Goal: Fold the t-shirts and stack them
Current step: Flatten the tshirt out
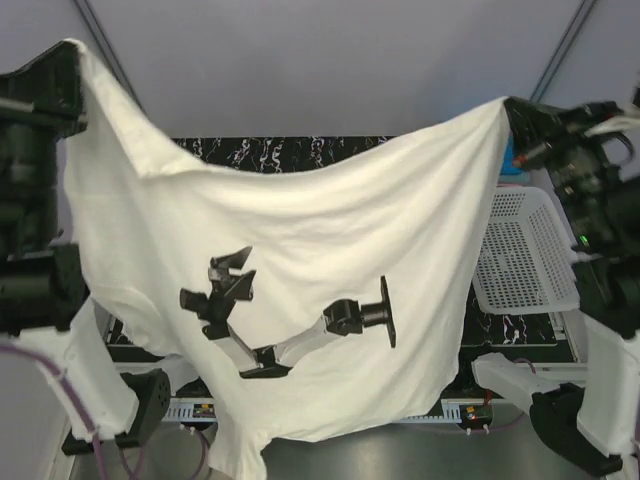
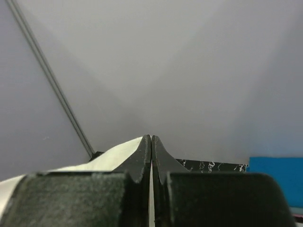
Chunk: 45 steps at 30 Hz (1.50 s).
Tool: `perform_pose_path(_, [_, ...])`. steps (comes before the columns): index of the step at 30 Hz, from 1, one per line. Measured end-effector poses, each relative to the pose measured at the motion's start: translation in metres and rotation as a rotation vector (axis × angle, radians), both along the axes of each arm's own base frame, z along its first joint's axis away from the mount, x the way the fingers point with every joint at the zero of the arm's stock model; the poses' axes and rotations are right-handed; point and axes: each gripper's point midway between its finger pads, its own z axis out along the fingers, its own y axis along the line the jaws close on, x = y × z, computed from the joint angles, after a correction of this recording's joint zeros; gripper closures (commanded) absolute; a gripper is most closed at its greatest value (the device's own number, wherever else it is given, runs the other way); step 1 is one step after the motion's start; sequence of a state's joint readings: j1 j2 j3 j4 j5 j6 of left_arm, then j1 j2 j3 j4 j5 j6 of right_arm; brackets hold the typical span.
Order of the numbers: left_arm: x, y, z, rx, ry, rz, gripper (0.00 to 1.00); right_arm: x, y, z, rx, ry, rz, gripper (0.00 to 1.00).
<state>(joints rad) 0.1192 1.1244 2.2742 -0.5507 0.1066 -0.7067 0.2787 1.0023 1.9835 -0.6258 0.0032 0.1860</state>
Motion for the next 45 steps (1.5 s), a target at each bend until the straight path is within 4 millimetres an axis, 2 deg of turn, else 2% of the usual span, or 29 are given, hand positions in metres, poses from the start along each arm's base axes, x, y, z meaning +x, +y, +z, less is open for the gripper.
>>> perform_pose_path(2, [0.066, 0.007, -0.028, 0.003, 0.105, -0.001, 1.00, 0.053, 0.014, -0.021, -0.019, 0.058, -0.004, 1.00])
perform_pose_path(4, [0.141, 0.015, -0.081, 0.003, 0.259, -0.003, 1.00, 0.105, 0.029, -0.063, -0.048, 0.162, -0.003, 1.00])
perform_pose_path(6, [0.215, 0.023, -0.156, 0.000, 0.449, -0.004, 1.00, 0.160, 0.047, -0.129, -0.078, 0.280, 0.007, 1.00])
perform_pose_path(7, [0.242, 0.027, -0.191, -0.001, 0.526, -0.003, 1.00, 0.179, 0.054, -0.163, -0.094, 0.345, 0.014, 1.00])
perform_pose_path(9, [0.286, 0.033, -0.276, -0.004, 0.711, -0.004, 1.00, 0.214, 0.067, -0.247, -0.131, 0.505, 0.027, 1.00])
perform_pose_path(12, [0.325, 0.038, -0.398, -0.001, 0.962, -0.014, 1.00, 0.247, 0.077, -0.331, -0.155, 0.642, 0.038, 1.00])
perform_pose_path(13, [0.328, 0.038, -0.407, -0.001, 0.981, -0.017, 1.00, 0.256, 0.080, -0.349, -0.155, 0.664, 0.044, 1.00])
perform_pose_path(14, [0.336, 0.038, -0.428, -0.001, 1.016, -0.024, 1.00, 0.266, 0.083, -0.365, -0.152, 0.684, 0.050, 1.00])
perform_pose_path(17, [0.364, 0.038, -0.466, 0.005, 1.041, -0.048, 1.00, 0.306, 0.090, -0.398, -0.128, 0.689, 0.067, 1.00])
perform_pose_path(22, [0.408, 0.037, -0.541, 0.009, 1.108, -0.094, 1.00, 0.394, 0.086, -0.464, -0.082, 0.734, 0.076, 1.00])
perform_pose_path(23, [0.414, 0.037, -0.558, 0.006, 1.127, -0.098, 1.00, 0.405, 0.084, -0.473, -0.074, 0.741, 0.074, 1.00])
perform_pose_path(26, [0.429, 0.038, -0.585, 0.002, 1.158, -0.109, 1.00, 0.436, 0.077, -0.503, -0.050, 0.766, 0.072, 1.00])
perform_pose_path(29, [0.452, 0.037, -0.584, 0.009, 1.120, -0.130, 1.00, 0.455, 0.070, -0.511, -0.024, 0.765, 0.064, 1.00])
perform_pose_path(31, [0.471, 0.036, -0.572, 0.016, 1.063, -0.141, 1.00, 0.466, 0.065, -0.506, -0.006, 0.747, 0.056, 1.00])
perform_pose_path(34, [0.491, 0.036, -0.552, 0.008, 0.991, -0.147, 1.00, 0.487, 0.059, -0.486, 0.021, 0.685, 0.043, 1.00])
perform_pose_path(38, [0.498, 0.038, -0.539, -0.009, 0.960, -0.135, 1.00, 0.518, 0.054, -0.453, 0.064, 0.574, 0.039, 1.00])
perform_pose_path(41, [0.496, 0.042, -0.546, -0.018, 0.975, -0.104, 1.00, 0.535, 0.045, -0.444, 0.102, 0.520, 0.037, 1.00])
perform_pose_path(45, [0.489, 0.044, -0.567, -0.029, 1.025, -0.084, 1.00, 0.542, 0.029, -0.461, 0.141, 0.523, 0.025, 1.00])
